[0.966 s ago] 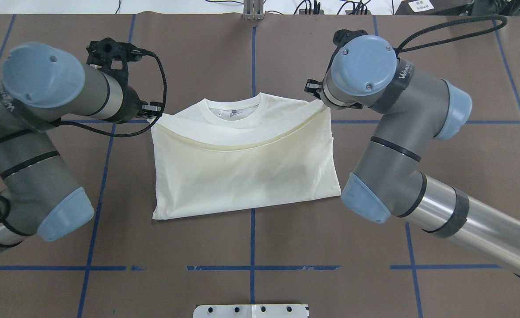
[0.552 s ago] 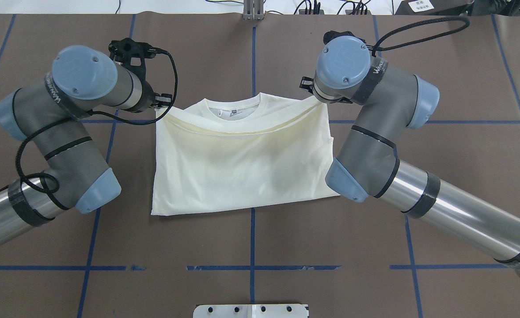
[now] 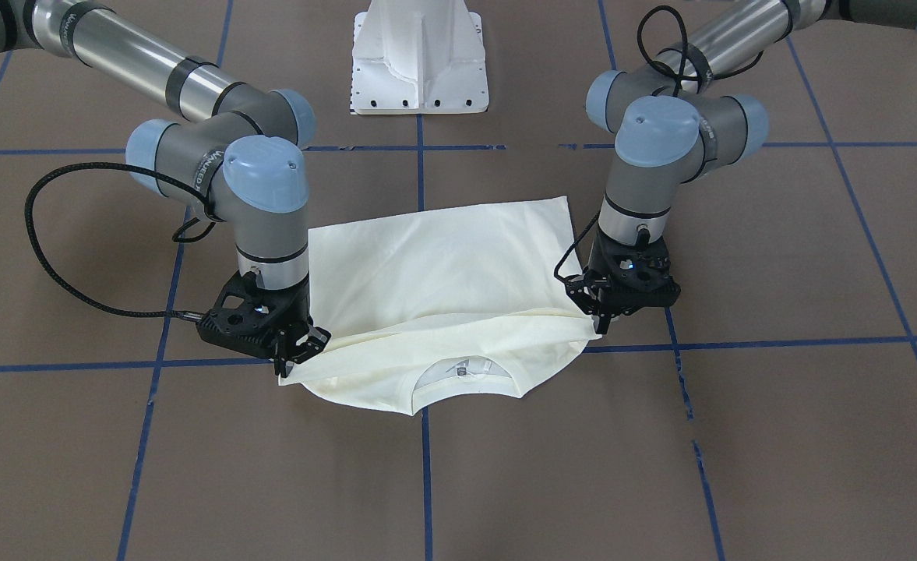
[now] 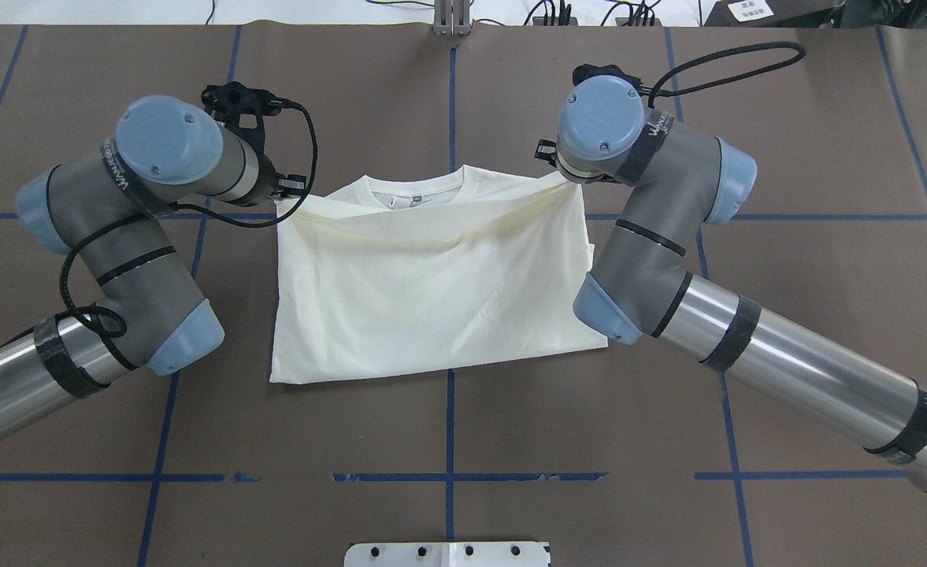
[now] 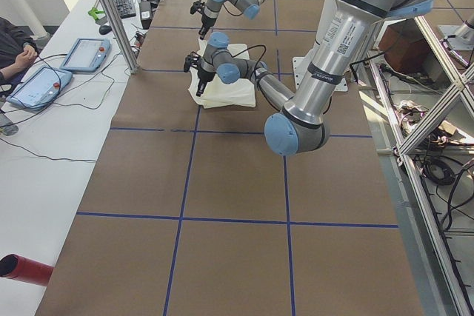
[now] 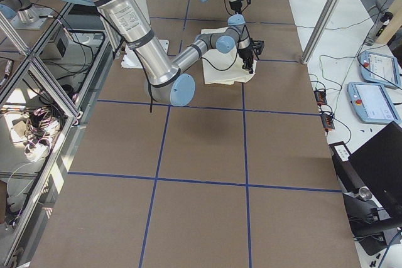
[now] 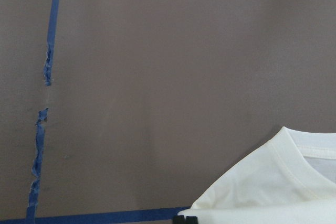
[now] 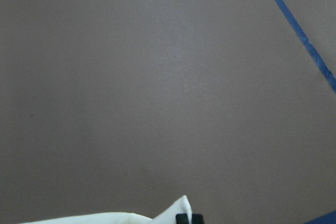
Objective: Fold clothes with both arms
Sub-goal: 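Lower the left gripper to the folded bundle's edge nearest the robot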
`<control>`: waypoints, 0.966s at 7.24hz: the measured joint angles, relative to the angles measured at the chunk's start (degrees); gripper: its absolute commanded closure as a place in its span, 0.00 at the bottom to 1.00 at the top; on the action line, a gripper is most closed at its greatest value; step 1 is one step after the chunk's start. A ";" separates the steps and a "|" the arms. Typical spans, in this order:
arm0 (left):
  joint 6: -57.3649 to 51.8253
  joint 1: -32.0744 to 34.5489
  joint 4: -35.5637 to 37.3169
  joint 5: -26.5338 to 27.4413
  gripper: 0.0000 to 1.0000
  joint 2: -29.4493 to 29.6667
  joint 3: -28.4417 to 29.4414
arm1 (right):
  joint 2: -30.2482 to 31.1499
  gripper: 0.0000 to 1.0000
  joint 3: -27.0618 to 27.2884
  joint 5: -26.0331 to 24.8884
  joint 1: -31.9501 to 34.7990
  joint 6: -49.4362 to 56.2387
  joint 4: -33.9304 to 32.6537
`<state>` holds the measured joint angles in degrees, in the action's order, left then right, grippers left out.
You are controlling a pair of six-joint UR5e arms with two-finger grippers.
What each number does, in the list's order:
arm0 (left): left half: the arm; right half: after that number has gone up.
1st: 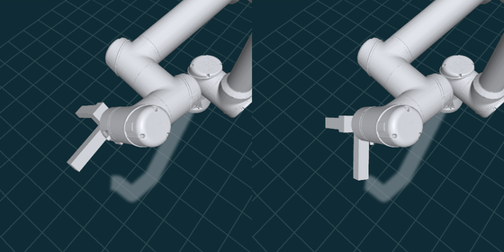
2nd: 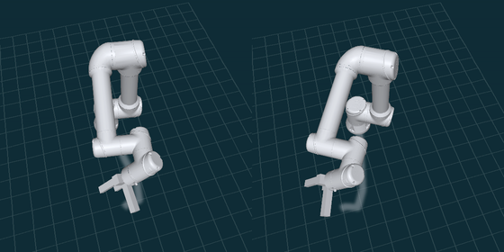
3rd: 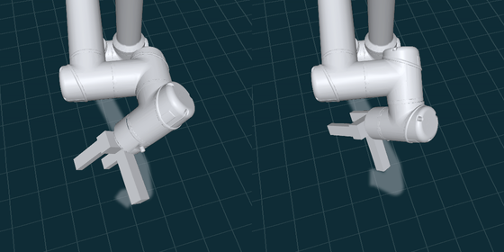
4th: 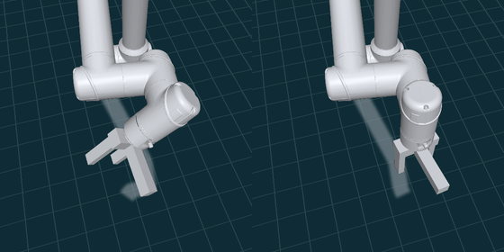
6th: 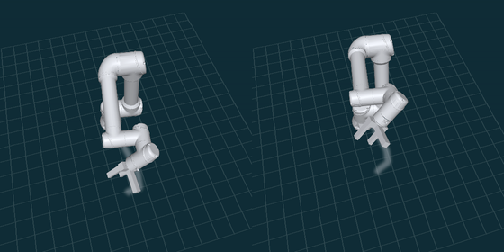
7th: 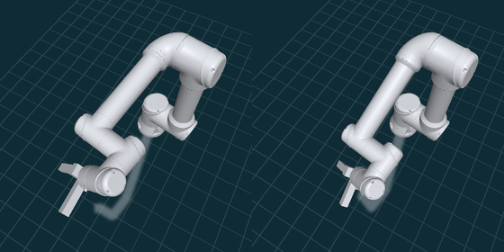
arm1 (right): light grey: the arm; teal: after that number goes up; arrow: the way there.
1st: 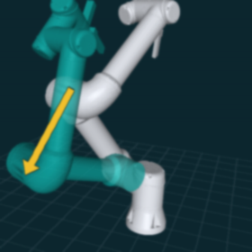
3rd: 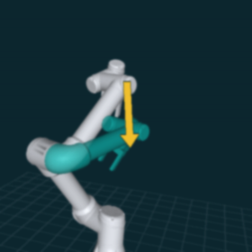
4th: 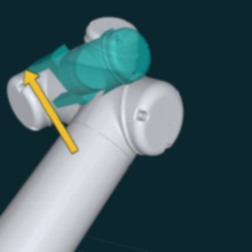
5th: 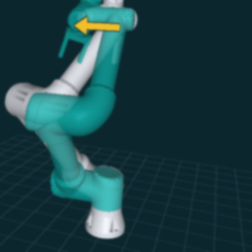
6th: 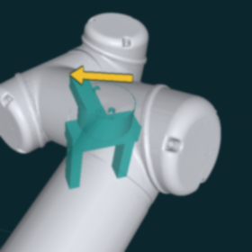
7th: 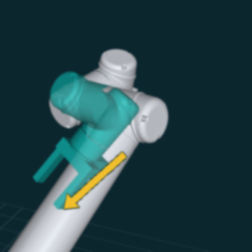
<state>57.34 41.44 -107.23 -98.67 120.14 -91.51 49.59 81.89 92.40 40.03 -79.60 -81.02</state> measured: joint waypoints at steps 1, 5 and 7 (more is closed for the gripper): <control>-0.02 -0.03 -0.07 -0.01 1.00 0.01 0.00 | 0.01 1.00 -0.26 0.03 0.48 0.55 0.28; -1.12 -0.01 -2.16 -0.09 0.00 -0.43 -0.11 | -0.06 0.00 -2.31 -0.73 0.58 1.47 1.60; -4.39 -0.01 -4.38 -0.55 0.00 -0.79 -1.36 | -0.18 0.00 -2.35 0.66 1.47 4.78 3.42</control>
<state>52.95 41.43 -111.61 -99.22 119.34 -92.86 49.41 79.54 93.06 41.50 -74.82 -77.60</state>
